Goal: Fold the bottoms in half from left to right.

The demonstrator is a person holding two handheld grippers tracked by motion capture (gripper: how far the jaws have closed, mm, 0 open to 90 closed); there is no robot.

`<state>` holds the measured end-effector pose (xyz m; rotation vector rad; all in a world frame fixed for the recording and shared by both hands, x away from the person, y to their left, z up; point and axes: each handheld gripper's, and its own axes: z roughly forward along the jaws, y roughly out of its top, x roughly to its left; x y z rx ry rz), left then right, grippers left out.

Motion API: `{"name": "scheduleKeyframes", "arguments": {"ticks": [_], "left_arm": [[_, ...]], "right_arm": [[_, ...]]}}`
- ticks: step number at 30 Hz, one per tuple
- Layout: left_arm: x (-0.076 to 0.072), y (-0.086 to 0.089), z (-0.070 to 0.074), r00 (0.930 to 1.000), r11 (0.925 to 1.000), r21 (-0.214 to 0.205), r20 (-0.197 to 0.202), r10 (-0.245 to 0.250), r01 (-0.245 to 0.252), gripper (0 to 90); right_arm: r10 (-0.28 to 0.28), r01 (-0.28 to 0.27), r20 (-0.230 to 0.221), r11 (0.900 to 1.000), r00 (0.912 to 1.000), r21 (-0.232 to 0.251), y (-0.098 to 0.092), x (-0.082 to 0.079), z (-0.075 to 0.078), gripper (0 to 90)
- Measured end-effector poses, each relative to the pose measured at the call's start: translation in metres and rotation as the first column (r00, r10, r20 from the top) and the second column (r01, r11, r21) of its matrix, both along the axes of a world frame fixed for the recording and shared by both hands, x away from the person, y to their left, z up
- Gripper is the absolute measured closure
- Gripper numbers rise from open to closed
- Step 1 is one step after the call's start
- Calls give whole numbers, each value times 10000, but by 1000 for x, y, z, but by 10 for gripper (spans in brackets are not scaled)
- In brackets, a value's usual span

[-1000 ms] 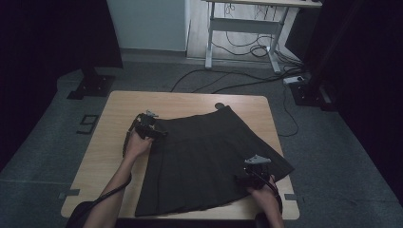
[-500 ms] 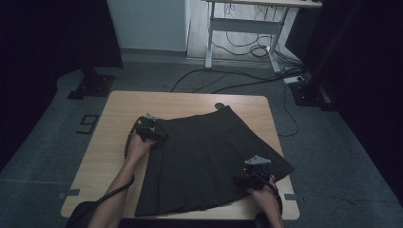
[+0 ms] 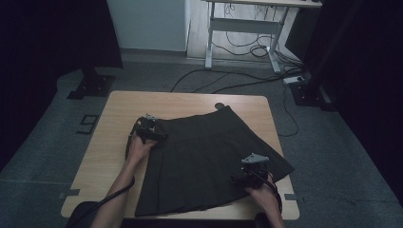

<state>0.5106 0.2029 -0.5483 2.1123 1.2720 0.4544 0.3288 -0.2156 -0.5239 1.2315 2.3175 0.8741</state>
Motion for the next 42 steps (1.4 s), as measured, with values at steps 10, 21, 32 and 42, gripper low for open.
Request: {"name": "scheduleKeyframes", "arguments": {"ticks": [10,21,32,42], "left_arm": [[0,0,0,10000,10000,32,4,50,-50,0],[0,0,0,10000,10000,-5,12,96,-96,0],[0,0,0,10000,10000,4,1,94,-94,0],[0,0,0,9999,9999,-7,4,105,-105,0]], "right_arm": [[1496,-1507,319,9879,9882,369,45,-2,19,21],[3540,-3540,127,9322,9351,750,114,-9,21,7],[5294,-5235,-239,8439,8480,1174,183,-24,14,7],[6664,-6564,-681,7440,7424,1245,229,-47,5,24]]}}
